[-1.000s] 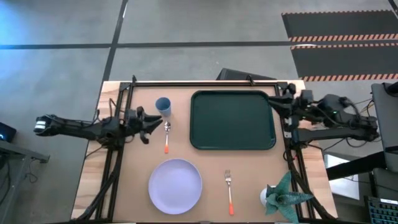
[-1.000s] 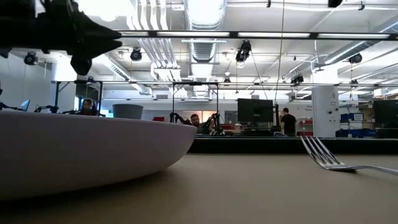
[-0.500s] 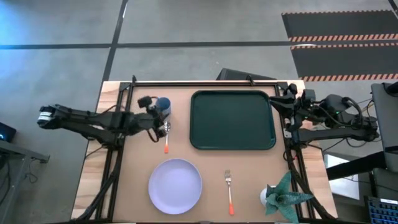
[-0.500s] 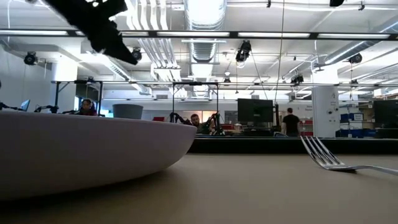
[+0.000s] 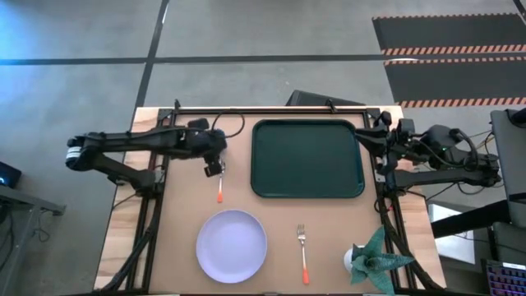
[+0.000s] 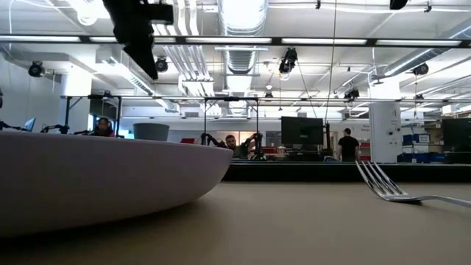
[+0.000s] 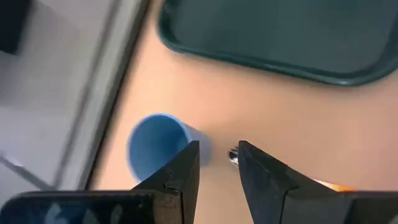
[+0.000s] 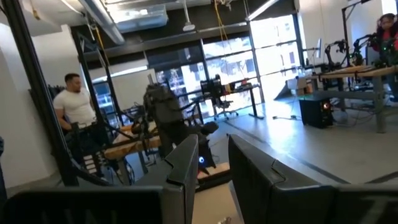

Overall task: Pick and place plate/cup/fork/spoon on tray
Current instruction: Put the blue cup on the black tray

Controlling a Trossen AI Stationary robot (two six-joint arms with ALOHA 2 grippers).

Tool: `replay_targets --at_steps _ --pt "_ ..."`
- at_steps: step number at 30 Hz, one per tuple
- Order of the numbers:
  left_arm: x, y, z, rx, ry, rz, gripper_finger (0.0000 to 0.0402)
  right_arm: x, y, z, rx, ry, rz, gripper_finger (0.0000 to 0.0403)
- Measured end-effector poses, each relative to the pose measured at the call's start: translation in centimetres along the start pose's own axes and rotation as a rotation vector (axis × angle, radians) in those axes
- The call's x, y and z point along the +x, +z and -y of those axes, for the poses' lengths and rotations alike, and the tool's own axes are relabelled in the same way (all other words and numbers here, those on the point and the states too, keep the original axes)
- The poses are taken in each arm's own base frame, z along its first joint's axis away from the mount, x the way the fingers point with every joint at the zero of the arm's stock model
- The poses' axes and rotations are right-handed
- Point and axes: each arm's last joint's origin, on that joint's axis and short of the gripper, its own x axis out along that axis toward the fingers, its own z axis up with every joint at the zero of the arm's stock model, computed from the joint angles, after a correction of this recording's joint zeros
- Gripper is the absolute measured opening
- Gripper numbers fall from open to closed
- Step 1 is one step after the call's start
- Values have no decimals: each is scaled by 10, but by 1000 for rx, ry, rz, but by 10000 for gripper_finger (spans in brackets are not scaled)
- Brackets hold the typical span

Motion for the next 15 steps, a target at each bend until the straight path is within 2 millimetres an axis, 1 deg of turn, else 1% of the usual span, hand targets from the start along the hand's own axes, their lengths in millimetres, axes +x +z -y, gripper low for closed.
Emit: replay_targets --at_steps 2,7,11,15 --pt "13 2 -4 -21 -40 -48 93 0 -1 0 -3 -3 -15 79" --pt "39 5 -13 -59 -21 -141 93 0 -4 1 -6 -8 -41 79" --pt "53 6 -19 -78 -6 -190 94 0 -4 1 -6 -7 -39 79" --pt "65 5 -24 -92 5 -232 111 0 -4 1 -5 -2 -40 79"
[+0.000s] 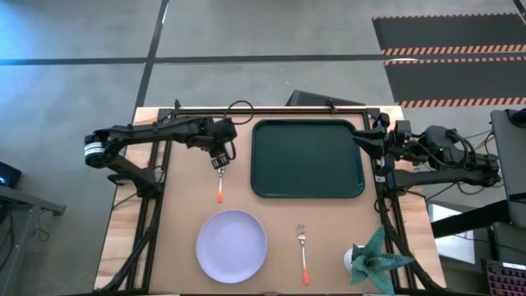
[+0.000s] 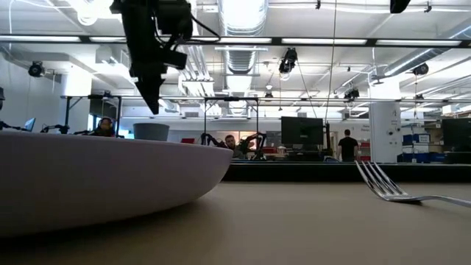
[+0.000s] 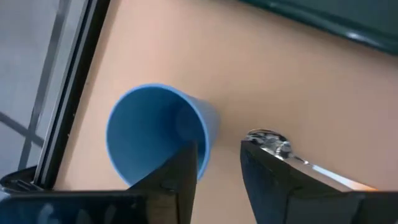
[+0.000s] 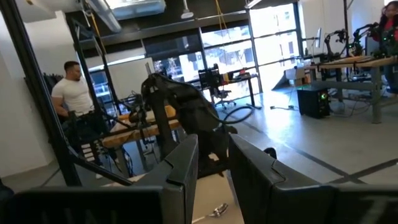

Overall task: Pick and place plate/cup/fork/spoon on tray
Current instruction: Put the blue cup on the black tray

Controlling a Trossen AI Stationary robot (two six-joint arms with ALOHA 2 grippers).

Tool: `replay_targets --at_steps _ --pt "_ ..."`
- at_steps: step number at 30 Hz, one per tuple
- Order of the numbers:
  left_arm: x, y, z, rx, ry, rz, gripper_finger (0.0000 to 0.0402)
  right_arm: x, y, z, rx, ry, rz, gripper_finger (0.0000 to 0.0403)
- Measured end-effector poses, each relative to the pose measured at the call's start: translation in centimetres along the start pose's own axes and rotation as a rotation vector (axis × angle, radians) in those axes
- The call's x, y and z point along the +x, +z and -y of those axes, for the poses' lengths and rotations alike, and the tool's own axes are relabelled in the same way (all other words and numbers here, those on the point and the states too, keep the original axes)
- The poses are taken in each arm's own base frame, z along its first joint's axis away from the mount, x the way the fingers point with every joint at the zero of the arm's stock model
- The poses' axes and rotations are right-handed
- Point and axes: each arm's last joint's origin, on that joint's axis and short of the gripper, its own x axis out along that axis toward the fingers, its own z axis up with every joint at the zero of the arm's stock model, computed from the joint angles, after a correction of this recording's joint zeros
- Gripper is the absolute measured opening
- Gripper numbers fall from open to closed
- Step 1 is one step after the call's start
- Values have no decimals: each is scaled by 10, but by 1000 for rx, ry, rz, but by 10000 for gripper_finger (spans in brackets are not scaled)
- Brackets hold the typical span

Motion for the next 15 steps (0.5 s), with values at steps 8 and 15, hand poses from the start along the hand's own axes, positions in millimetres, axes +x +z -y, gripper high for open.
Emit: replay_targets --at_steps 8,15 --pt "15 4 -7 18 12 -43 155 0 0 0 0 3 2 79" --pt "34 6 -9 42 17 -108 152 0 0 0 0 3 2 79"
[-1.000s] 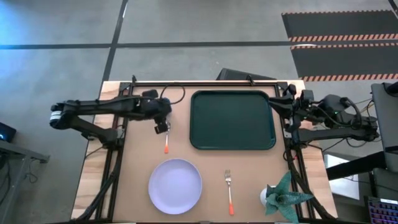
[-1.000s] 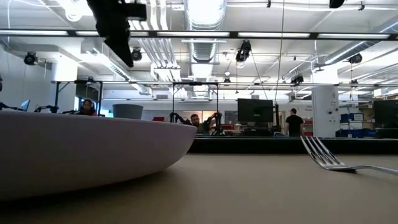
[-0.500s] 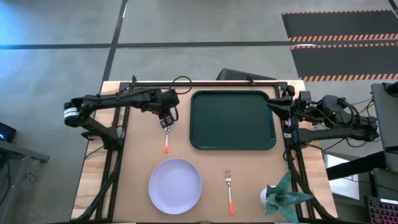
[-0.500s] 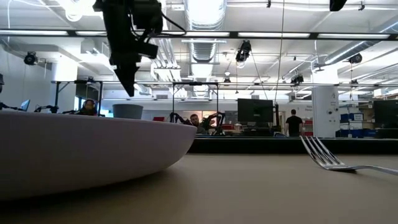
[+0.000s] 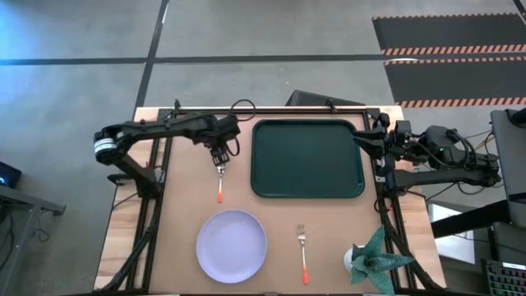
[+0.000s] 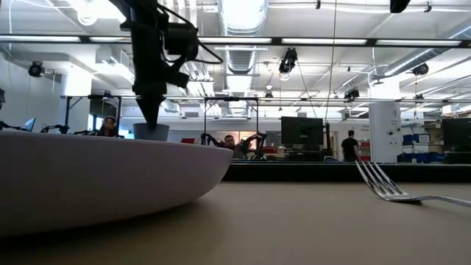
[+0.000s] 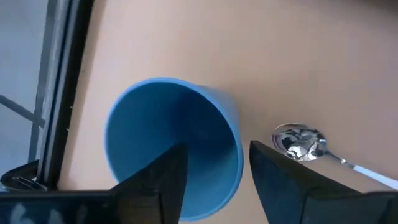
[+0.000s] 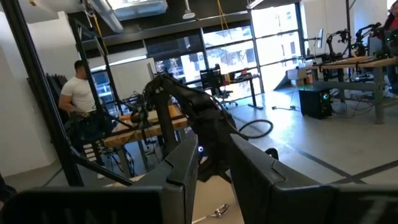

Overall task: Pick and place plate/cup/fork/spoon on tray
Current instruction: Put the blue cup on the black tray

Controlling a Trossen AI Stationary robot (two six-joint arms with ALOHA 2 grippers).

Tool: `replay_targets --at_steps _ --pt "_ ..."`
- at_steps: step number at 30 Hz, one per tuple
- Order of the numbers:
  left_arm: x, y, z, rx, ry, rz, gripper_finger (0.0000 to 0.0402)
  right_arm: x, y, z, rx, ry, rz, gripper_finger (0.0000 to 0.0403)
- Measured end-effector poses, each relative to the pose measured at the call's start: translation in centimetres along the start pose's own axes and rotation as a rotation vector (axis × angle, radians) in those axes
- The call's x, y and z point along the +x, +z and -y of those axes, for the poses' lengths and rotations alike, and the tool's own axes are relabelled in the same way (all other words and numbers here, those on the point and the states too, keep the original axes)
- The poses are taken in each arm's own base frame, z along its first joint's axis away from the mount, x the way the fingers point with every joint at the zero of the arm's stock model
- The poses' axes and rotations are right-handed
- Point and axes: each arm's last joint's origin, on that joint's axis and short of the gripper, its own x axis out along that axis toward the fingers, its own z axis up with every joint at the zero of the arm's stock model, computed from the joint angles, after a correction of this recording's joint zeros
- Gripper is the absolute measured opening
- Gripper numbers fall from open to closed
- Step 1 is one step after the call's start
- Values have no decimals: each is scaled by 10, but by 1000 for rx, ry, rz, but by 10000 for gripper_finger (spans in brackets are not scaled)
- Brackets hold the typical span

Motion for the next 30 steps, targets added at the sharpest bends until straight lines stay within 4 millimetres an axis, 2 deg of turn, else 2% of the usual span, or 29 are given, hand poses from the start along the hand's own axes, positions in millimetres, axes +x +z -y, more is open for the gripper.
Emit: replay_targets --at_steps 3,7,9,12,15,20,24,27,30 --pt "7 2 1 11 -1 -24 126 0 0 0 0 0 0 79" --pt "10 4 2 38 -2 -33 34 0 0 0 0 -1 0 79" --pt "9 4 2 33 -2 -26 11 0 0 0 0 -4 1 79" --pt "0 8 0 43 -2 7 2 0 0 0 -1 -9 2 79" --pt "-18 19 -3 42 0 78 1 0 0 0 0 -8 2 79" --pt "-67 53 -16 36 2 282 1 0 0 0 0 -10 2 79" --pt "-91 83 -23 37 -42 404 1 0 0 0 0 -11 2 79" --pt "-87 108 -20 74 -75 425 0 0 0 0 0 -11 2 79" --pt "-61 131 -9 135 -96 373 0 0 0 0 0 -10 2 79"
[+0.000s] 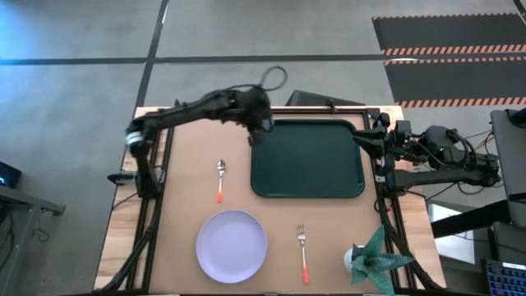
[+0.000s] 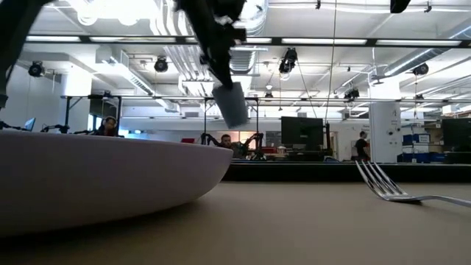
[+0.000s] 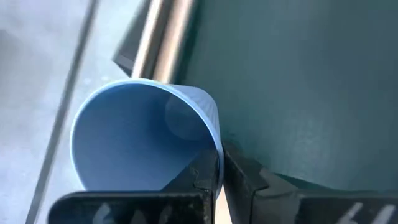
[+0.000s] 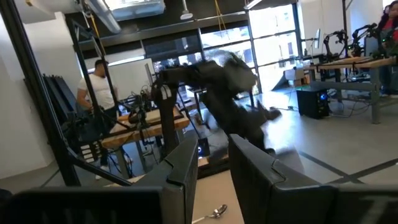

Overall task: Pick and place plate/cup/fork/spoon on tray
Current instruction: Put the blue cup on the black tray

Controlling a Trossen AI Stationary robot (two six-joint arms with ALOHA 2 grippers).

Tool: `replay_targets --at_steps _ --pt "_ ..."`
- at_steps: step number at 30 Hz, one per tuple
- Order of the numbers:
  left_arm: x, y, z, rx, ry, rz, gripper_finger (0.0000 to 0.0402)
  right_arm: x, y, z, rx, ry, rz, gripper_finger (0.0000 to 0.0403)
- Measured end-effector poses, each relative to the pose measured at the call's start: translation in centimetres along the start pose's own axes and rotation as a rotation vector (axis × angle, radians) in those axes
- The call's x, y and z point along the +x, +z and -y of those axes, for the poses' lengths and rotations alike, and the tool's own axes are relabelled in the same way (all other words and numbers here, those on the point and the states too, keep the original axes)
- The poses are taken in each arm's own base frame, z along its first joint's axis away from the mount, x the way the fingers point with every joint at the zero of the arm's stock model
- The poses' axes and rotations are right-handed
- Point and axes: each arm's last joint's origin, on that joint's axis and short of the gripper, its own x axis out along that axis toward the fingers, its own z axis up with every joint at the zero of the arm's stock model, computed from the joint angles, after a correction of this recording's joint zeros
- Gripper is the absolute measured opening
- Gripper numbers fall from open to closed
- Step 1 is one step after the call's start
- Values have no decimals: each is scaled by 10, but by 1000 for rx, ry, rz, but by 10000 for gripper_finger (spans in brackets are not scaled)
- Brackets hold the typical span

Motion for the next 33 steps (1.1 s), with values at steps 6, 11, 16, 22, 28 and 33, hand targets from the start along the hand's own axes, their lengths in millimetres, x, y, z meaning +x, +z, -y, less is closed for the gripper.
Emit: replay_targets --at_steps 6,11,16,22,28,33 --pt "69 1 14 84 -76 -225 0 0 0 0 0 0 0 79" --pt "86 0 19 116 -94 -289 0 0 0 0 -1 1 -1 79" --pt "80 9 21 115 -113 -233 0 0 0 0 -13 0 -4 79" --pt "68 22 16 133 -111 -160 0 0 0 0 -13 0 -5 79" --pt "68 22 14 131 -109 -159 0 0 0 0 -12 0 -5 79" --pt "69 22 14 129 -106 -151 0 0 0 0 -10 0 -5 79"
